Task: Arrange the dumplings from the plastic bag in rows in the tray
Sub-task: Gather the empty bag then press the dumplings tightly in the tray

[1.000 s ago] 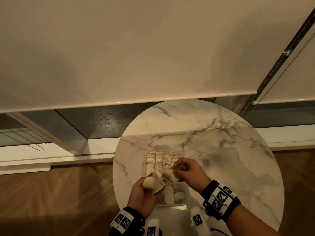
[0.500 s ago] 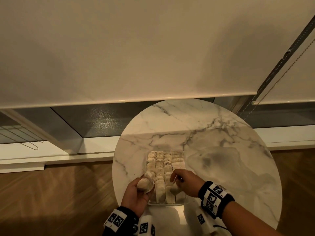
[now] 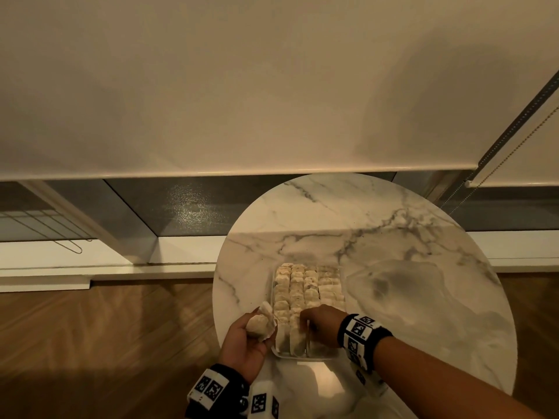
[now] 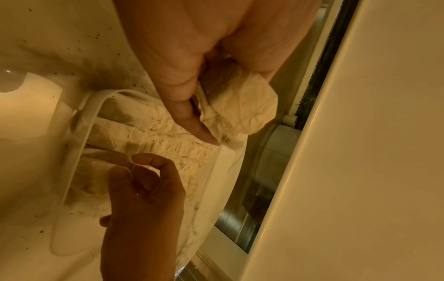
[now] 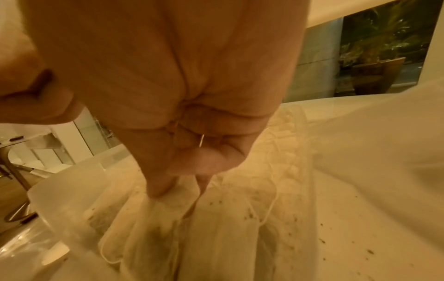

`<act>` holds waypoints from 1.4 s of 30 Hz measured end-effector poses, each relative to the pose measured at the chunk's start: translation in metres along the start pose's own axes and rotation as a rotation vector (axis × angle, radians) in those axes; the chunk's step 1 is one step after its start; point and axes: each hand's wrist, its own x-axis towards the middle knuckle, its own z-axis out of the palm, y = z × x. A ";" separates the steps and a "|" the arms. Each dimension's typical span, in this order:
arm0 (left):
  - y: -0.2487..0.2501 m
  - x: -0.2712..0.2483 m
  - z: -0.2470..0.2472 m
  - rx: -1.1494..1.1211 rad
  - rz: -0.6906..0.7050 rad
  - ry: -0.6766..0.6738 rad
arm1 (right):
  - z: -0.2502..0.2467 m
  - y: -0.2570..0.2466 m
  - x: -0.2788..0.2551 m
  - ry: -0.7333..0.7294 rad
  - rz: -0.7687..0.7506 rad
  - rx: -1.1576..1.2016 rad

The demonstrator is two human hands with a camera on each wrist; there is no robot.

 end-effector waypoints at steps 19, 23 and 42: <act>-0.001 0.001 0.001 -0.007 -0.008 -0.014 | -0.004 0.014 -0.032 0.071 0.138 -0.246; 0.002 0.002 -0.004 -0.031 -0.010 -0.006 | -0.020 0.019 -0.037 0.110 0.155 -0.176; 0.026 -0.008 -0.025 -0.170 0.035 -0.009 | 0.017 -0.017 0.025 -0.018 0.108 0.083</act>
